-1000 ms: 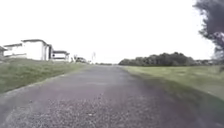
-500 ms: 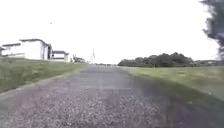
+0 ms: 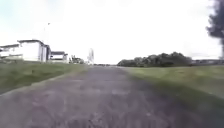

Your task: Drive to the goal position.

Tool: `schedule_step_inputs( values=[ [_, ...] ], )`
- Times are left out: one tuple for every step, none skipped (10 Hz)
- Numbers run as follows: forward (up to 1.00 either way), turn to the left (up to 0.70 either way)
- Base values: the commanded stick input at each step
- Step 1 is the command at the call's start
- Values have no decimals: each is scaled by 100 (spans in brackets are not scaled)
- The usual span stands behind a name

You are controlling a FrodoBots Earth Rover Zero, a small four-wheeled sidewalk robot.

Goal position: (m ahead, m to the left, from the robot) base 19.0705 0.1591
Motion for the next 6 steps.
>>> schedule_step_inputs(
  values=[
    [70, 11],
    [70, 35],
    [70, 35],
    [70, 22],
    [70, 0],
    [70, 0]
  ],
)
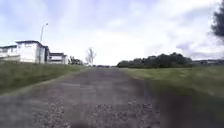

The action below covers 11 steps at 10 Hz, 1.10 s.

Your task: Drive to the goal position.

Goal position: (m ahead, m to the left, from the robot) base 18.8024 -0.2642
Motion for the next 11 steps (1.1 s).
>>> schedule_step_inputs(
  values=[
    [70, 0],
    [70, 0],
    [70, 0],
    [70, 0],
    [70, 0],
    [70, 0],
    [70, 4],
    [70, 14],
    [70, 33],
    [70, 22],
    [70, 2]
  ],
)
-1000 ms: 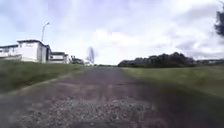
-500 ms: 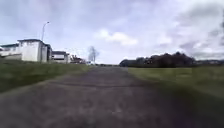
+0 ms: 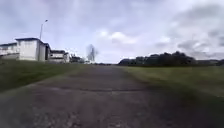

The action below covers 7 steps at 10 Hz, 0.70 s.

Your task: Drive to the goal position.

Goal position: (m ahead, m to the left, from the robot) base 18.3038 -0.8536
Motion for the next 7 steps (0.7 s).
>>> schedule_step_inputs(
  values=[
    [70, 1],
    [70, 0],
    [70, 0],
    [70, 0],
    [70, 0],
    [70, 0],
    [70, 0]
  ],
)
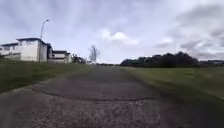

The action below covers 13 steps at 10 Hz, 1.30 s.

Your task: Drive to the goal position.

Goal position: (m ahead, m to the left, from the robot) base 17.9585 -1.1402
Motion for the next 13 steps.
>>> schedule_step_inputs(
  values=[
    [70, 0],
    [70, 0],
    [70, 0],
    [70, 0],
    [70, 0],
    [70, 0],
    [70, 0],
    [70, 0],
    [70, 0],
    [70, 0],
    [70, 0],
    [70, 0],
    [70, 1]
  ],
)
